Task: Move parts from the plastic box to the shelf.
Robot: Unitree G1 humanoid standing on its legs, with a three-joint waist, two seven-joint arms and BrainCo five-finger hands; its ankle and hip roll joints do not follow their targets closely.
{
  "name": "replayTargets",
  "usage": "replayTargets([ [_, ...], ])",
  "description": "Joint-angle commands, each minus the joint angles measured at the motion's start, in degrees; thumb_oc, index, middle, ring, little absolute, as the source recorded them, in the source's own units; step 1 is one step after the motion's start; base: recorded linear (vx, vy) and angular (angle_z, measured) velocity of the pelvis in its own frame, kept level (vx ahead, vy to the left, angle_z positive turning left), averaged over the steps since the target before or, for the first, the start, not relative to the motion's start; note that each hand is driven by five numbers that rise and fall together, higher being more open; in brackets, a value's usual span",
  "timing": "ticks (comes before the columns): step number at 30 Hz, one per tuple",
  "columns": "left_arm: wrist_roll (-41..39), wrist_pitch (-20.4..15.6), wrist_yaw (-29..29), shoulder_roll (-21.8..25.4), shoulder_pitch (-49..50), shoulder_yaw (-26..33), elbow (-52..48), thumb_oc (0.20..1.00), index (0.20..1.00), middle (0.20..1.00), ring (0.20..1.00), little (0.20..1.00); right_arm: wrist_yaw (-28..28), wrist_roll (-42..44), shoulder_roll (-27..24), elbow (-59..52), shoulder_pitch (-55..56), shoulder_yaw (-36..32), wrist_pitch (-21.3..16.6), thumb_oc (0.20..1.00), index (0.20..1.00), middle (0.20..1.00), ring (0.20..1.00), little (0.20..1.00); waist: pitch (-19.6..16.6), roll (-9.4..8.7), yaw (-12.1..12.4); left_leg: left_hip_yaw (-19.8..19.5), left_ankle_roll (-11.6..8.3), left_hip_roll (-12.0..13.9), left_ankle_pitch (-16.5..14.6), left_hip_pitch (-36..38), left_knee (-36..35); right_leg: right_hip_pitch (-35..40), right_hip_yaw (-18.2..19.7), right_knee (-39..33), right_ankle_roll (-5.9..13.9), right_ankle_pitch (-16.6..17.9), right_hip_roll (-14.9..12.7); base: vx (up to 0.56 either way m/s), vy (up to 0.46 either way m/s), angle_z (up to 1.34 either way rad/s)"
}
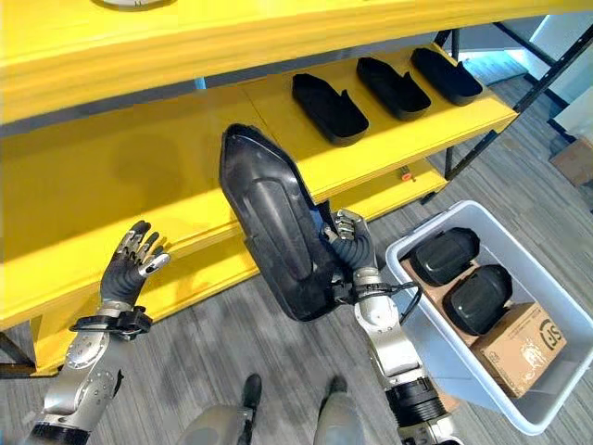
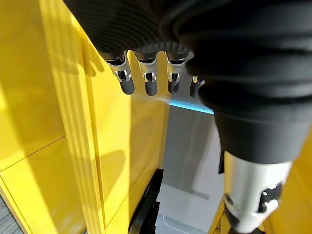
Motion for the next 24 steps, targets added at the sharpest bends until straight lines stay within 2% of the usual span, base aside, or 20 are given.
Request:
replayTargets([
  [1,2.02,-3.36,-1.15,0.18,0.88,-0.32,-3.46,1.000,1.000,1.000,1.000,1.000,0.73,1.71,-1.34,-0.85,-4.46,-3.65,-4.18,0.200,0.200,0.200,0.200,0.200,-3.34,-2.10,-1.01,2.86,-3.90,5.55,-3.46,2.55,1.61,3.76,0.93,-2.12,2.27,9.37,-4.21,0.17,-0.197,1.34],
  [2,1.71,-3.25,-1.51,-0.23,0.99,-0.26,-3.27,1.000,1.000,1.000,1.000,1.000,1.15,2.17,-1.39,-1.14,-3.21,-4.45,-4.21,0.200,0.200,0.200,0.200,0.200,-3.78,-2.69,-1.14,2.53,-4.21,5.30,-3.62,2.74,1.98,5.04,0.68,-2.27,2.30,8.90,-4.29,0.26,-0.358,1.26],
  [3,1.29,-2.94,-1.84,-0.86,0.78,-0.28,-2.33,1.000,1.000,1.000,1.000,1.000,1.86,2.67,-1.85,-1.22,-1.14,-5.46,-4.55,0.200,0.200,0.200,0.200,0.200,-5.30,-3.89,-1.20,1.76,-4.87,5.50,-4.34,3.49,2.47,7.03,0.22,-0.96,2.81,6.70,-4.20,0.21,-0.304,1.85],
  [4,1.02,-2.87,-1.90,-1.29,1.11,-0.15,-2.12,1.000,1.000,1.000,1.000,1.000,2.03,2.66,-2.06,-1.35,-0.79,-5.75,-4.72,0.200,0.200,0.200,0.200,0.200,-5.74,-4.13,-1.14,1.44,-5.37,6.31,-4.57,4.43,2.59,7.75,-0.66,0.02,3.07,6.15,-3.72,0.26,-0.420,1.49],
  [7,0.24,-2.07,-2.54,-2.98,4.86,0.81,-2.07,1.000,1.000,1.000,1.000,1.000,2.98,3.83,-2.69,-0.75,1.51,-6.74,-5.34,0.200,0.200,0.200,0.200,0.200,-8.73,-4.02,-0.38,-0.43,-7.47,11.02,-2.81,6.91,0.47,10.94,-4.92,1.48,1.45,0.80,-0.82,0.18,-0.366,0.48],
  [8,0.24,-2.06,-2.54,-3.00,4.89,0.81,-2.09,1.000,1.000,1.000,1.000,1.000,2.98,3.83,-2.70,-0.74,1.52,-6.73,-5.35,0.200,0.200,0.200,0.200,0.200,-8.69,-3.93,-0.41,-0.45,-7.52,11.15,-2.78,7.07,0.31,11.04,-5.00,1.51,1.39,0.74,-0.71,0.11,-0.264,0.12],
  [9,-0.75,-1.85,-2.80,-3.56,5.49,0.48,-2.14,1.000,1.000,1.000,1.000,1.000,2.92,4.35,-2.94,-0.68,1.59,-6.65,-5.70,0.200,0.200,0.200,0.200,0.200,-9.70,-3.65,-0.04,-0.70,-8.38,13.40,-1.91,7.74,-0.91,11.73,-6.18,2.06,0.72,-1.28,0.86,0.06,-0.165,-0.07],
  [13,-0.75,-1.85,-2.80,-3.58,5.51,0.48,-2.15,1.000,1.000,1.000,1.000,1.000,2.92,4.35,-2.96,-0.67,1.60,-6.64,-5.71,0.200,0.200,0.200,0.200,0.200,-9.68,-3.57,-0.07,-0.72,-8.42,13.50,-1.87,7.85,-1.05,11.79,-6.24,2.07,0.67,-1.31,0.95,0.02,-0.107,-0.08],
  [14,-2.31,-1.50,-2.81,-4.09,5.58,-0.73,-2.27,1.000,1.000,1.000,1.000,1.000,2.67,4.97,-3.49,0.16,-0.99,-5.04,-6.03,0.200,0.200,0.200,0.200,0.200,-10.11,-2.30,0.84,-1.54,-9.44,16.59,-0.19,8.07,-1.70,11.49,-7.77,6.01,-1.17,-4.63,3.05,0.03,-0.295,0.12],
  [16,-2.60,-1.60,-2.88,-4.07,5.68,-0.99,-2.47,1.000,1.000,1.000,1.000,1.000,2.51,5.22,-3.64,0.72,-3.07,-3.80,-6.03,0.200,0.200,0.200,0.200,0.200,-9.97,-1.71,1.26,-2.09,-9.91,17.35,0.77,7.89,-2.24,11.51,-8.71,6.71,-1.78,-5.42,3.55,0.00,-0.235,0.07],
  [18,-3.32,-1.68,-2.88,-4.29,6.34,-1.25,-2.51,1.000,1.000,1.000,1.000,1.000,2.06,5.04,-3.24,2.52,-8.26,-1.04,-5.94,0.200,0.200,0.200,0.200,0.200,-10.10,-0.58,2.77,-3.08,-10.74,18.21,2.17,7.07,-2.76,12.42,-10.48,6.86,-2.54,-7.17,4.23,0.00,-0.151,0.22],
  [20,-3.84,-1.93,-2.54,-4.15,5.86,-1.77,-2.64,1.000,1.000,1.000,1.000,1.000,1.28,4.62,-3.01,4.17,-11.84,0.68,-5.79,0.200,0.200,0.200,0.200,0.200,-9.72,-0.15,3.87,-3.38,-11.12,17.99,3.29,5.36,-2.14,12.97,-11.93,6.29,-3.03,-7.34,4.00,-0.03,-0.079,0.26],
  [21,-4.11,-1.97,-2.56,-4.13,5.37,-2.31,-2.73,1.000,1.000,1.000,1.000,1.000,0.74,4.36,-2.89,5.10,-13.26,1.34,-5.62,0.200,0.200,0.200,0.200,0.200,-9.14,0.08,4.26,-3.18,-11.29,17.66,3.82,4.11,-1.35,13.42,-12.87,6.05,-3.27,-7.41,3.66,-0.09,-0.024,0.33],
  [23,-4.53,-1.96,-2.30,-3.94,3.55,-3.84,-2.45,1.000,1.000,1.000,1.000,1.000,-0.47,4.31,-2.71,6.63,-15.91,2.28,-5.18,0.200,0.200,0.200,0.200,0.200,-7.35,-0.03,4.25,-0.09,-11.16,16.84,5.70,0.48,0.96,14.11,-15.37,5.73,-3.64,-7.15,2.18,-0.16,0.022,0.95],
  [24,-5.20,-1.75,-2.66,-3.53,2.48,-4.96,-2.51,1.000,1.000,1.000,1.000,1.000,-1.33,3.87,-2.25,7.72,-19.10,3.34,-4.52,0.200,0.200,0.200,0.200,0.200,-6.07,0.13,4.13,3.96,-10.51,17.28,6.00,-1.24,1.62,13.38,-17.02,6.69,-3.48,-7.10,1.08,-0.08,0.062,1.59],
])
